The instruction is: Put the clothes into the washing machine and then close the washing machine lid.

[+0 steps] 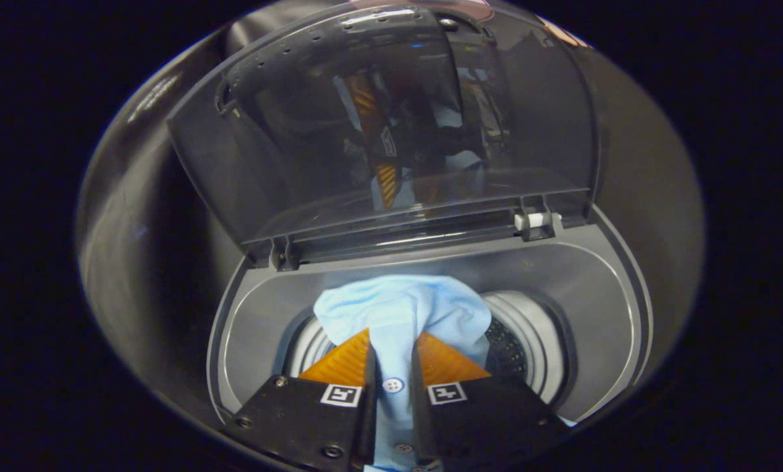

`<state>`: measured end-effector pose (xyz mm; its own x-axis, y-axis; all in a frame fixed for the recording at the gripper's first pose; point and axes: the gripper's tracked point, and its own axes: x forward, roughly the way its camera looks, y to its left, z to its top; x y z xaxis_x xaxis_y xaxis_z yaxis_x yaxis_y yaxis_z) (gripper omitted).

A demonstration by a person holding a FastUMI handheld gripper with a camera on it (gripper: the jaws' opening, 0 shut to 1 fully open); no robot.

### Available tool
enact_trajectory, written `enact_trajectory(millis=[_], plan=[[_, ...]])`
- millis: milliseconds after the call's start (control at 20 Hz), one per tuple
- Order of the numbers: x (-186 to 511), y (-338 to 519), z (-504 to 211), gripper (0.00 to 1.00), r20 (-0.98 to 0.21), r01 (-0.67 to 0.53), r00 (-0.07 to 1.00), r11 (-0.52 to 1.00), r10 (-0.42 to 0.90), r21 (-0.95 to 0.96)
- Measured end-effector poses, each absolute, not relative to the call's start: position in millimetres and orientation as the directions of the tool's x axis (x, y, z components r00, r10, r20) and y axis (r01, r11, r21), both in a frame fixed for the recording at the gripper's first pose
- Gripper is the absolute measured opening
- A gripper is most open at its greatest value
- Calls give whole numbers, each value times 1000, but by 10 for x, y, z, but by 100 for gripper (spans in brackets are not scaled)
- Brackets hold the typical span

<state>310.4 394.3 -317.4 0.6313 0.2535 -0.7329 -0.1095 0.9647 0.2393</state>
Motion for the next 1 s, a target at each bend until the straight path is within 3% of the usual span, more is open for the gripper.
enact_trajectory(millis=[200, 350, 500, 600, 750, 1000], plan=[[3153, 3972, -3067, 45, -709, -99, 657, 961, 258, 258], [3133, 3988, -2966, 68, -702, -97, 659, 956, 270, 277], [3125, 3962, -2871, 80, -696, -113, 666, 959, 268, 261], [3107, 3957, -2805, 83, -695, -134, 668, 961, 268, 242], [3122, 3949, -2627, 97, -674, -176, 693, 966, 258, 188], [3201, 4024, -2121, 98, -607, -233, 751, 964, 260, 125]])
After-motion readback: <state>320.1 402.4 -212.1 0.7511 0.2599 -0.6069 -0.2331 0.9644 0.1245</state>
